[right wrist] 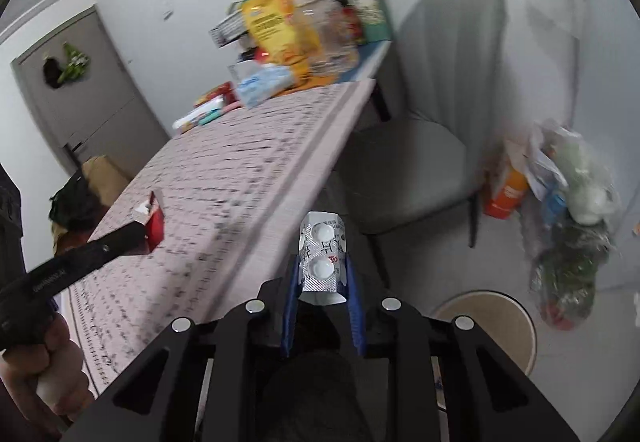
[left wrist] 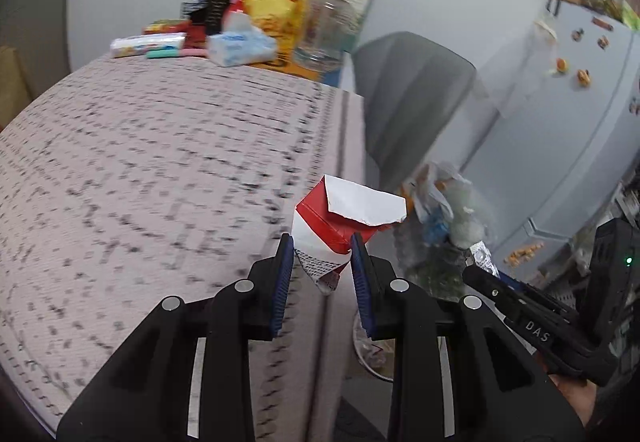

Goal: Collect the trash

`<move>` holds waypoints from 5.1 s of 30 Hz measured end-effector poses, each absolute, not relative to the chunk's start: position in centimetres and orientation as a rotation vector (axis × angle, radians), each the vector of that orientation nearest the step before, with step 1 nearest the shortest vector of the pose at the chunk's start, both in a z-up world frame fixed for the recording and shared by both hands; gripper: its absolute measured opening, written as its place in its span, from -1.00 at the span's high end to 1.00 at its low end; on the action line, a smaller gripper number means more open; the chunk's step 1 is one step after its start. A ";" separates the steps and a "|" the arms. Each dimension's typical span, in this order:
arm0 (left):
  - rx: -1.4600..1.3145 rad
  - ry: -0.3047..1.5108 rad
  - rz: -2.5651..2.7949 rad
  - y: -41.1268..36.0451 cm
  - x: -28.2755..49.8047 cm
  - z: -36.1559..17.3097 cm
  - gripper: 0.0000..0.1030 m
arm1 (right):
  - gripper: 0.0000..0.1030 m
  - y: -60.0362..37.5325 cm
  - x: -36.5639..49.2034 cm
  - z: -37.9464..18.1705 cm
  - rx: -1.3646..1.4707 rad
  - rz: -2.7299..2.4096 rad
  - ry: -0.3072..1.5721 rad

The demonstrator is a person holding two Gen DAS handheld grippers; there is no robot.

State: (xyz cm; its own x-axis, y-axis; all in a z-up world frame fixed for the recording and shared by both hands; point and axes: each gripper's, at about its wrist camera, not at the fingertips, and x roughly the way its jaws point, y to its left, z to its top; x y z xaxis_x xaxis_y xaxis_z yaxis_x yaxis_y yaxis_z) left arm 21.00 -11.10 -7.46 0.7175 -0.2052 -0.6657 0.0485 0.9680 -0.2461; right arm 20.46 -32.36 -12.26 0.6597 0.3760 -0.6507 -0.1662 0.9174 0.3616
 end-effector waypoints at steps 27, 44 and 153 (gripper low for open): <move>-0.076 0.979 -0.293 -25.4 27.1 -14.5 0.44 | -0.51 -46.5 21.1 -23.9 0.498 0.089 0.891; -0.083 1.133 -0.435 -31.5 28.8 -19.6 0.41 | -0.59 -53.9 15.5 -20.9 0.557 -0.055 0.808; -0.230 0.596 -0.045 -3.9 3.9 -1.3 -0.88 | -0.85 -29.0 5.6 -5.1 0.192 0.270 0.751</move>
